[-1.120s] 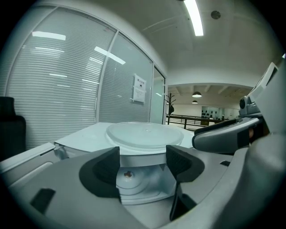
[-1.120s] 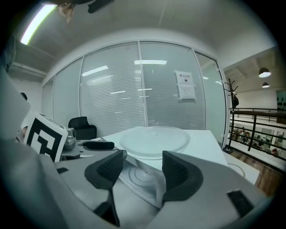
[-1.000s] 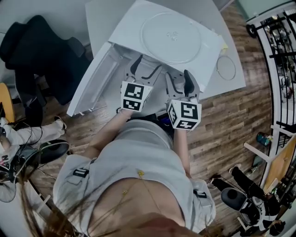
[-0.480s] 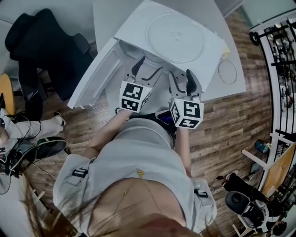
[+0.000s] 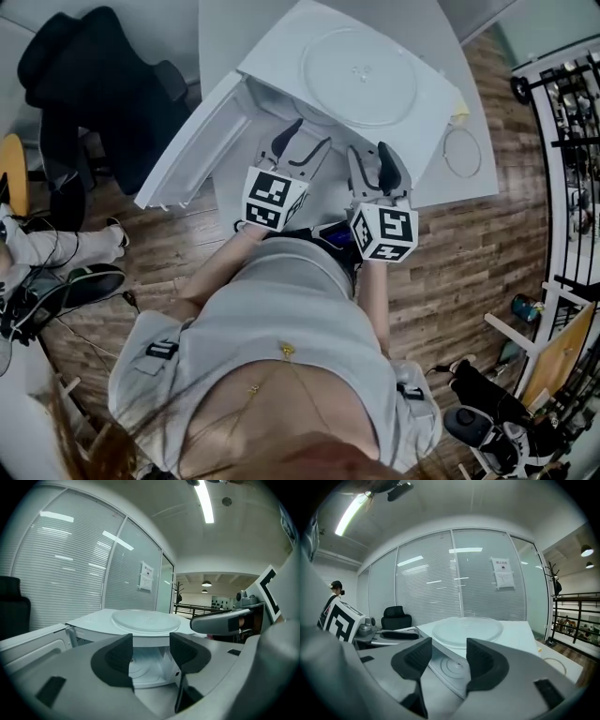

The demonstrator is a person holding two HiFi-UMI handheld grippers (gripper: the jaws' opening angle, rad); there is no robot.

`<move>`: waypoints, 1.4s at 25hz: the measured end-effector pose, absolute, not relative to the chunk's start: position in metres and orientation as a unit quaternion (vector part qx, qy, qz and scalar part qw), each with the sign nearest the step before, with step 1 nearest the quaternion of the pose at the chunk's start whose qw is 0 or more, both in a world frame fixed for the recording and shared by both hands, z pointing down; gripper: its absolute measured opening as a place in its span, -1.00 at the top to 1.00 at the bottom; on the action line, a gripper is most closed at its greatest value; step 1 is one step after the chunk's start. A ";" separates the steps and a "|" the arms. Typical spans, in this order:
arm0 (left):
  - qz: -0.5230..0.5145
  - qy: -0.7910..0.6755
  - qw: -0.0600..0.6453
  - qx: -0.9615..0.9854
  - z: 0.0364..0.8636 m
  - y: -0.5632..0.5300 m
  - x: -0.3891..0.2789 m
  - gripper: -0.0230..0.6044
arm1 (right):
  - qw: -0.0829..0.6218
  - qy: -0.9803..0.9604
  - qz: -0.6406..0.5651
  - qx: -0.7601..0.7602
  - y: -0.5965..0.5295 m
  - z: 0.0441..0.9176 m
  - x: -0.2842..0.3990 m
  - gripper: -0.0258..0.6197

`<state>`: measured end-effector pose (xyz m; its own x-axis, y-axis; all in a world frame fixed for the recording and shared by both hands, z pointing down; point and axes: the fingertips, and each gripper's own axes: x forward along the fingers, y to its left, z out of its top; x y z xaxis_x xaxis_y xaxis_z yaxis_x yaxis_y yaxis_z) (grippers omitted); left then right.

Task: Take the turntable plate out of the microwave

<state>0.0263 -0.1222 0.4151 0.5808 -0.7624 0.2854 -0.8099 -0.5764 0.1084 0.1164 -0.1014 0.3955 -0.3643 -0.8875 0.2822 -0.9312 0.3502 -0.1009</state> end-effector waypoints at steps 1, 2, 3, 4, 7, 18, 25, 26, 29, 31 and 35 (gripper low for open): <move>0.101 -0.448 0.112 0.881 0.414 -0.122 0.026 0.11 | 0.094 -0.818 0.118 0.555 -0.101 0.396 0.116 0.21; 0.099 -0.450 0.110 0.880 0.414 -0.121 0.026 0.17 | 0.099 -0.819 0.115 0.553 -0.101 0.397 0.116 0.23; 0.097 -0.451 0.109 0.880 0.414 -0.121 0.026 0.23 | 0.101 -0.821 0.113 0.550 -0.102 0.398 0.115 0.28; 0.096 -0.451 0.108 0.881 0.414 -0.121 0.027 0.29 | 0.100 -0.823 0.113 0.548 -0.102 0.399 0.115 0.33; 0.092 -0.445 0.107 0.884 0.415 -0.119 0.031 0.48 | 0.096 -0.829 0.112 0.540 -0.104 0.399 0.114 0.58; 0.086 -0.418 0.130 0.895 0.415 -0.103 0.044 0.81 | 0.091 -0.866 0.088 0.483 -0.097 0.397 0.101 0.85; 0.078 -0.395 0.114 0.908 0.394 -0.089 0.054 0.82 | 0.061 -0.897 0.064 0.434 -0.084 0.384 0.086 0.86; 0.078 -0.397 0.103 0.909 0.390 -0.087 0.055 0.82 | 0.055 -0.900 0.060 0.427 -0.082 0.382 0.084 0.86; 0.066 -0.396 0.089 0.911 0.379 -0.082 0.056 0.82 | 0.040 -0.909 0.051 0.412 -0.078 0.373 0.078 0.86; 0.055 -0.394 0.085 0.914 0.372 -0.081 0.055 0.82 | 0.031 -0.913 0.045 0.405 -0.077 0.366 0.074 0.86; 0.040 -0.386 0.079 0.918 0.356 -0.080 0.053 0.82 | 0.017 -0.916 0.027 0.401 -0.077 0.349 0.071 0.86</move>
<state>0.0526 -0.0798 0.3560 0.6984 -0.7032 0.1334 -0.7156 -0.6892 0.1139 0.0705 -0.0768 0.3491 -0.6782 -0.7329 0.0532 -0.7348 0.6773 -0.0361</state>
